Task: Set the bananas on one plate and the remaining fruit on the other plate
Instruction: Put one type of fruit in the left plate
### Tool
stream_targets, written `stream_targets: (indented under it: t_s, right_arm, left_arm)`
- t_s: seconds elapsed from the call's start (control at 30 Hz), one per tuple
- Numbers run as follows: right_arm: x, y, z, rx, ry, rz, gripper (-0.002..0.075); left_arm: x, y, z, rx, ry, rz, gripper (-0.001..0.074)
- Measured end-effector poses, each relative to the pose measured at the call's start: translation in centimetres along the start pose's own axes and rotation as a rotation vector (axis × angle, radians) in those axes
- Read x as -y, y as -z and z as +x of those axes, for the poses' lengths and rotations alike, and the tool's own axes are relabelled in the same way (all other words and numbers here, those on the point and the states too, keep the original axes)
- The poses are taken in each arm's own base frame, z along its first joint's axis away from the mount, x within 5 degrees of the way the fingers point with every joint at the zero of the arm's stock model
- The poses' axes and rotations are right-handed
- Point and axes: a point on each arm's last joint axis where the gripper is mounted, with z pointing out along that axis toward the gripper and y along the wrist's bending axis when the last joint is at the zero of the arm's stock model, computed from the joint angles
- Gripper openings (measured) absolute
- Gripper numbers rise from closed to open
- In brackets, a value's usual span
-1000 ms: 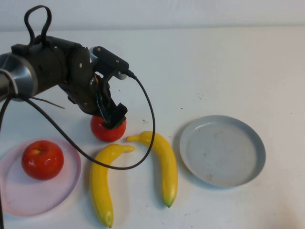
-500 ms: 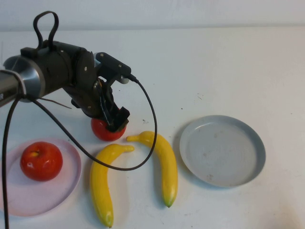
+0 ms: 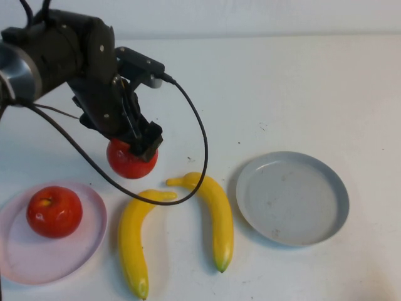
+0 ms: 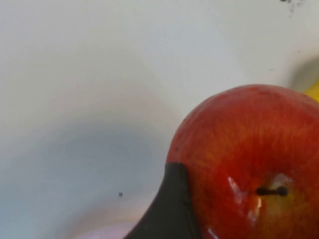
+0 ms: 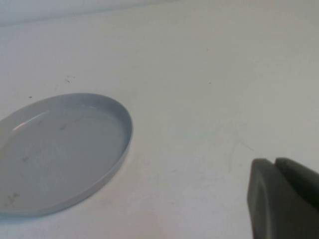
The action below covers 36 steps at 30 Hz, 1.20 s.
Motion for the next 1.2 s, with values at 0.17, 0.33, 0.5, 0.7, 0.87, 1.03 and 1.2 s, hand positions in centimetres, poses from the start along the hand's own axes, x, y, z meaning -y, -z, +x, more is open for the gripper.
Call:
stream_targets:
  t_s: [0.17, 0.33, 0.5, 0.7, 0.87, 1.03, 1.2]
  right_arm:
    - [0.0, 0.0, 0.0, 0.000, 0.000, 0.000, -0.0015]
    - [0.0, 0.0, 0.0, 0.000, 0.000, 0.000, -0.0015]
    - [0.0, 0.0, 0.0, 0.000, 0.000, 0.000, -0.0015]
    - [0.0, 0.0, 0.0, 0.000, 0.000, 0.000, -0.0015]
    - [0.0, 0.0, 0.0, 0.000, 0.000, 0.000, -0.0015]
    - [0.0, 0.0, 0.0, 0.000, 0.000, 0.000, -0.0015]
    - [0.0, 0.0, 0.0, 0.000, 0.000, 0.000, -0.0015]
  left_arm:
    - [0.1, 3.6, 0.7, 0.026, 0.042, -0.006, 0.0580]
    - [0.3, 6.5, 1.7, 0.031, 0.059, -0.012, 0.0580]
    - [0.1, 8.2, 2.7, 0.023, 0.089, -0.054, 0.0580]
    - [0.9, 8.9, 6.9, -0.023, 0.153, -0.072, 0.0580]
    - [2.1, 9.4, 12.3, -0.066, 0.208, -0.073, 0.0580]
    - [2.9, 9.5, 16.2, -0.089, 0.248, -0.091, 0.0580]
    - [3.2, 7.7, 18.3, -0.166, 0.266, -0.092, 0.0580]
